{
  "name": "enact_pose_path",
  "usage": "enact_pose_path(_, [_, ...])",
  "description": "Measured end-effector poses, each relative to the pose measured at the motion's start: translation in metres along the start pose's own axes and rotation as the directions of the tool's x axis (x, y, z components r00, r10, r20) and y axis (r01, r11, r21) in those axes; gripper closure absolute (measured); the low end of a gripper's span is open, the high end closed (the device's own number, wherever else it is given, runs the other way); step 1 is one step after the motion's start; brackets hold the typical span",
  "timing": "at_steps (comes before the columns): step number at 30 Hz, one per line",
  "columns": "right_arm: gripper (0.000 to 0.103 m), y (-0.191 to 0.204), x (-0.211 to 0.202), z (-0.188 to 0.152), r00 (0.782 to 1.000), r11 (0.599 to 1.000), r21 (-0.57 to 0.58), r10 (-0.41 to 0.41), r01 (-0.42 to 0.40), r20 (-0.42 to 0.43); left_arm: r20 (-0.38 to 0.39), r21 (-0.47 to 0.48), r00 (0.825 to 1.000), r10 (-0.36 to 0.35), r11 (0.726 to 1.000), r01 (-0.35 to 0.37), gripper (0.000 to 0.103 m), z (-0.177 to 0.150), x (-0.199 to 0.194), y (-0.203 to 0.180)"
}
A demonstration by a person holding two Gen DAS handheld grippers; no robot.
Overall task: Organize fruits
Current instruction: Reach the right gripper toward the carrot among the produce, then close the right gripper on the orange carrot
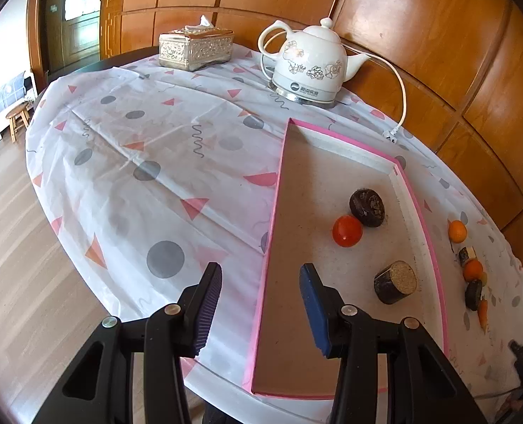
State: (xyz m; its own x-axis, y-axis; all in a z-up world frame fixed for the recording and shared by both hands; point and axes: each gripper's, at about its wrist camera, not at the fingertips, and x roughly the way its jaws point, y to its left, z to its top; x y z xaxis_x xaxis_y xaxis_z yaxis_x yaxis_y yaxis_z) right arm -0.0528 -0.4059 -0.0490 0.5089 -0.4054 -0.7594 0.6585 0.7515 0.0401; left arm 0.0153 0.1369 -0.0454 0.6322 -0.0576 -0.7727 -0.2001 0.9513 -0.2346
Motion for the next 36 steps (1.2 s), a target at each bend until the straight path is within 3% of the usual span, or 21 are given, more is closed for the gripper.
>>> enact_pose_path(4, [0.03, 0.039, -0.02, 0.006, 0.989, 0.984, -0.095, 0.15, -0.149, 0.011, -0.003, 0.003, 1.0, -0.007, 1.0, 0.007, 0.056, -0.001, 0.001, -0.001])
enact_pose_path(10, [0.035, 0.109, -0.034, -0.005, 0.951, 0.908, -0.288, 0.305, -0.304, -0.04, -0.003, -0.001, 1.0, -0.012, 1.0, 0.012, 0.056, -0.001, 0.001, 0.001])
enact_pose_path(18, [0.059, 0.138, -0.015, -0.015, 0.935, 0.872, -0.337, 0.321, -0.355, -0.152, -0.011, -0.018, 1.0, -0.019, 1.0, 0.019, 0.055, -0.002, 0.004, 0.005])
enact_pose_path(23, [0.061, 0.153, 0.0, -0.013, 0.933, 0.853, -0.38, 0.303, -0.357, -0.196, -0.009, -0.013, 1.0, -0.021, 1.0, 0.021, 0.055, -0.002, 0.003, 0.003])
enact_pose_path(27, [0.077, 0.162, 0.009, -0.013, 0.932, 0.837, -0.416, 0.283, -0.355, -0.224, -0.011, -0.01, 1.0, -0.021, 1.0, 0.021, 0.054, -0.002, 0.003, 0.001])
enact_pose_path(36, [0.079, 0.163, 0.01, -0.017, 0.931, 0.819, -0.447, 0.286, -0.359, -0.225, -0.016, -0.02, 1.0, -0.017, 1.0, 0.016, 0.053, -0.003, 0.004, 0.003])
